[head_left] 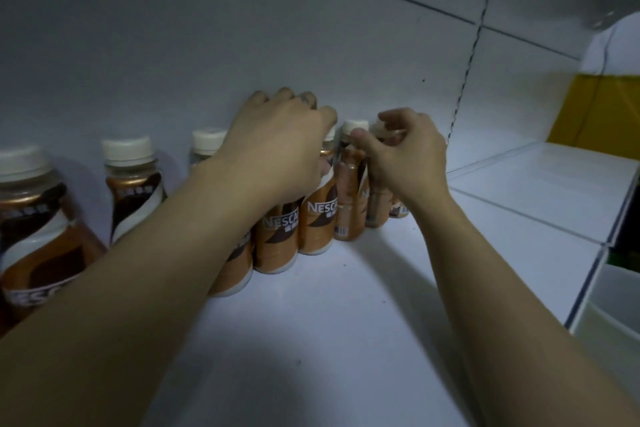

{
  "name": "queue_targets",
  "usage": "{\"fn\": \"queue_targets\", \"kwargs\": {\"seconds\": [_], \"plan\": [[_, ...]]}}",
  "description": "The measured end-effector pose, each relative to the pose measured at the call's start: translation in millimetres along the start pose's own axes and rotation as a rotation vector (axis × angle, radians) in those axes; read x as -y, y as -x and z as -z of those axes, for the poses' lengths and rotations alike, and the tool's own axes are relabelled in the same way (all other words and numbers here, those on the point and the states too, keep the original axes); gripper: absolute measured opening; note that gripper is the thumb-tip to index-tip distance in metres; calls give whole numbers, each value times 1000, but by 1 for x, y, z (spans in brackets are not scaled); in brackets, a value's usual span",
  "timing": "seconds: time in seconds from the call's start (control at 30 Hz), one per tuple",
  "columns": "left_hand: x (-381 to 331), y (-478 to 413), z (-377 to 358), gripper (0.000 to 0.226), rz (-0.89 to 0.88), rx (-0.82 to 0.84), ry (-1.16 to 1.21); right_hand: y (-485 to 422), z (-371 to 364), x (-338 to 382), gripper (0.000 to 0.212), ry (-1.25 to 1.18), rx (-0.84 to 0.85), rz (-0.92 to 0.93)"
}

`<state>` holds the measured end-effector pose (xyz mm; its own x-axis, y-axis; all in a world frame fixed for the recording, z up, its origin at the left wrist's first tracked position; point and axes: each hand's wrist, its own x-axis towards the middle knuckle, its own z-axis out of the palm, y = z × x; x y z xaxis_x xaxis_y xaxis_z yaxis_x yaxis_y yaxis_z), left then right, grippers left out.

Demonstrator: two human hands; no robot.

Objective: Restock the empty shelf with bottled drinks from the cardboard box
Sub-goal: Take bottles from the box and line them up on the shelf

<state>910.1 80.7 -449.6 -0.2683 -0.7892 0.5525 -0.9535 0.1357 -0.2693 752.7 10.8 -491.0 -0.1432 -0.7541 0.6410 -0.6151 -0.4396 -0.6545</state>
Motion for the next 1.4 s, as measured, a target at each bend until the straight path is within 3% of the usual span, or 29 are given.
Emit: {"fn": "queue_targets", "kwargs": {"seconds": [0.17,0.33,0.53,0.73,1.03,1.23,1.4], "plan": [[-1,-1,-1,47,5,-31,63,3,-11,-2,68,65,127,47],[-2,-2,-1,46,7,-12,107,-1,-10,-7,60,-97,270,48],[-2,-2,2,47,26,27,131,-1,-10,-11,48,-159,184,17],[-2,-1,2,47,28,39,142,4,-15,-5,41,-42,91,45],[-2,0,0,52,12,32,105,4,-7,-6,55,-12,122,107],[-8,1,0,67,33,43,56,-17,20,-31,29,-67,-164,20],[-21,-15,10,73,72,68,91,-17,3,-43,43,-24,18,45]]}}
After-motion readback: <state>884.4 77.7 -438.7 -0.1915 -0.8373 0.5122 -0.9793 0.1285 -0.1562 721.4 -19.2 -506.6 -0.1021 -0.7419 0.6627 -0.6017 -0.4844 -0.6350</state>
